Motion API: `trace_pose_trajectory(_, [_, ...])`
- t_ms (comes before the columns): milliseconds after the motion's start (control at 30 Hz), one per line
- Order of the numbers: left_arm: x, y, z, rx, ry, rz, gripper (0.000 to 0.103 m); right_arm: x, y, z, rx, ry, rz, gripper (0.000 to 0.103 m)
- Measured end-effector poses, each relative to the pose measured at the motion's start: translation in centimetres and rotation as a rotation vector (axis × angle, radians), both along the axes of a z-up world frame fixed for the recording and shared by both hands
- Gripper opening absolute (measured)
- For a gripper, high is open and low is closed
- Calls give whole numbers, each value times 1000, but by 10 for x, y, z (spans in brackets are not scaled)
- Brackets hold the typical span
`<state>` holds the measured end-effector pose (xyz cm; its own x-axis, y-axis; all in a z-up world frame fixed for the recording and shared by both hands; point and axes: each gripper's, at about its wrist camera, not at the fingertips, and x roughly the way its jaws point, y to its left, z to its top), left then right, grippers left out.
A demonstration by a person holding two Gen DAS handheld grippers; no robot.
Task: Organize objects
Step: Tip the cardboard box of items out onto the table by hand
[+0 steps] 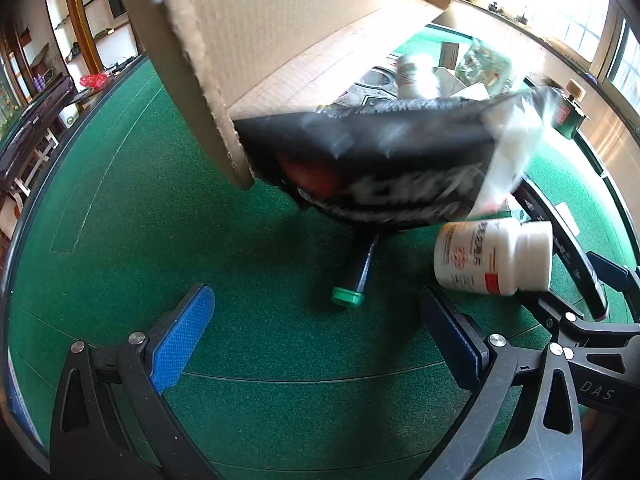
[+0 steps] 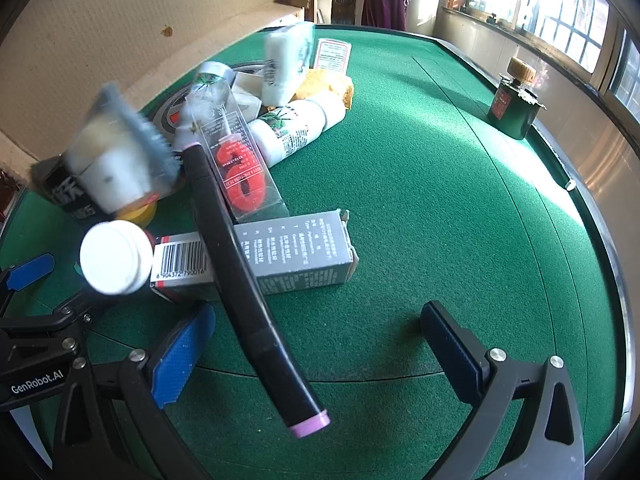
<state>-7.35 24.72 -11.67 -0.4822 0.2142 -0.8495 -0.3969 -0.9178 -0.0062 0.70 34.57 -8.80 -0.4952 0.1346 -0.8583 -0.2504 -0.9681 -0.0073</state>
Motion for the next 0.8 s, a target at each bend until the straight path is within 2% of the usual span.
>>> trace_pose_trajectory(800, [0, 0, -1, 0, 0, 0, 103, -1, 1, 0, 0, -1, -2, 103])
